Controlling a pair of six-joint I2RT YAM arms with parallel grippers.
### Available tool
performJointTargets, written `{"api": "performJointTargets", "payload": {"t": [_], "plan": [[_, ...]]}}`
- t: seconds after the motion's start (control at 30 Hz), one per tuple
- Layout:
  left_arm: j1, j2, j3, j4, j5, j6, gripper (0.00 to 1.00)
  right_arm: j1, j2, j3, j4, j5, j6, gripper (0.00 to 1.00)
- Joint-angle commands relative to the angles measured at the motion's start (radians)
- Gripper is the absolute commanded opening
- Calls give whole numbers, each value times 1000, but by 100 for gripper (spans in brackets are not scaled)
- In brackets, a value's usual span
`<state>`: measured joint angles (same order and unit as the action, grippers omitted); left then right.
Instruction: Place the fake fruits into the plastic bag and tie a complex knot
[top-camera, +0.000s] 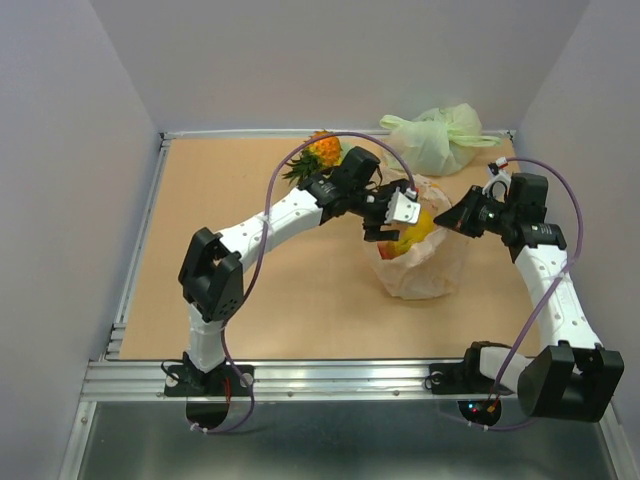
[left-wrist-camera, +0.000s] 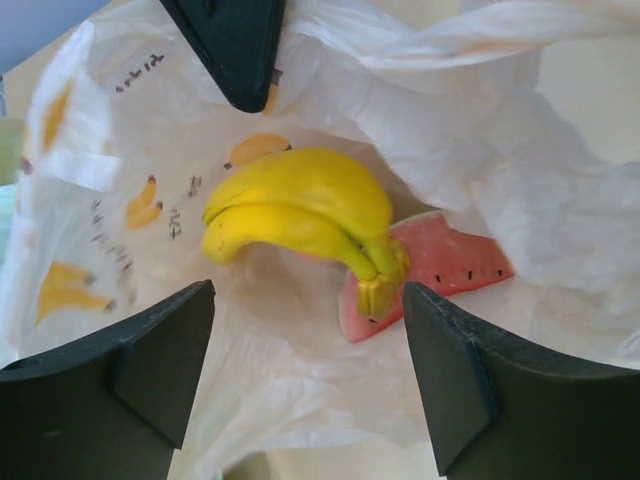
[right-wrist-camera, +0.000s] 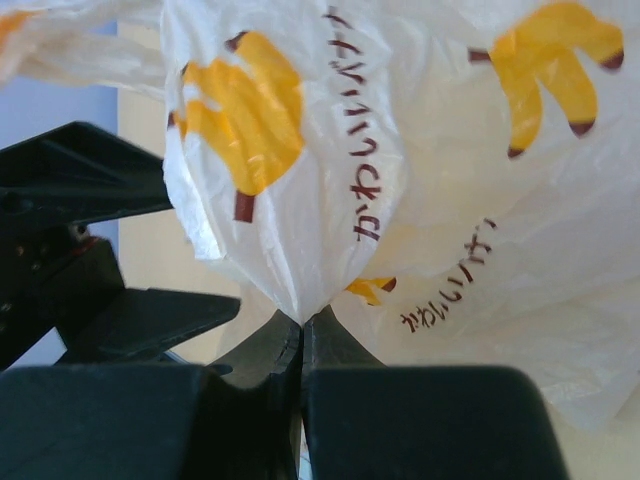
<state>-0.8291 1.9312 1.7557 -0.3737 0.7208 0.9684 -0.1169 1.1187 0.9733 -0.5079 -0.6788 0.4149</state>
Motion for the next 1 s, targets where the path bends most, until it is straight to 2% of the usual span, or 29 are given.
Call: {"api": "performJointTargets", "payload": {"t": [0.0,0.07,0.1,0.13,0.17,0.2,0.23,0.27,0.37,0.5,0.7,0.83,0.97], "plan": [[-2,-188,-64,79,9,-85,88,-6,-13,41,32,24,4,0],[21,-265,-85,70,87,-132,88,-6,-7,41,32,30,5,0],[74,-296,-106,108,130,-181,88,-6,-7,39,32,33,2,0],[105,-331,-164,166,206,-323,88,-6,-8,38,32,35,1,0],[135,-400,-200,314,225,-399,88,-6,-8,36,32,35,1,0],[201,-426,-255,394,217,-530,89,-6,-10,35,32,35,-2,0],[285,-464,-271,517,133,-598,89,-6,-10,31,32,33,-5,0],[310,-462,-262,530,100,-634,89,-6,-8,27,32,30,-5,1],[401,-396,-207,526,-70,-655,90,-6,0,24,32,28,-13,0],[465,-171,14,338,-231,-604,93,-6,6,31,32,33,-14,0],[490,75,266,148,-293,-530,96,-6,10,33,32,45,-22,0],[490,167,330,93,-308,-497,96,-6,16,30,31,45,-22,1],[490,230,321,93,-357,-468,96,-6,23,28,31,42,-24,0]]}}
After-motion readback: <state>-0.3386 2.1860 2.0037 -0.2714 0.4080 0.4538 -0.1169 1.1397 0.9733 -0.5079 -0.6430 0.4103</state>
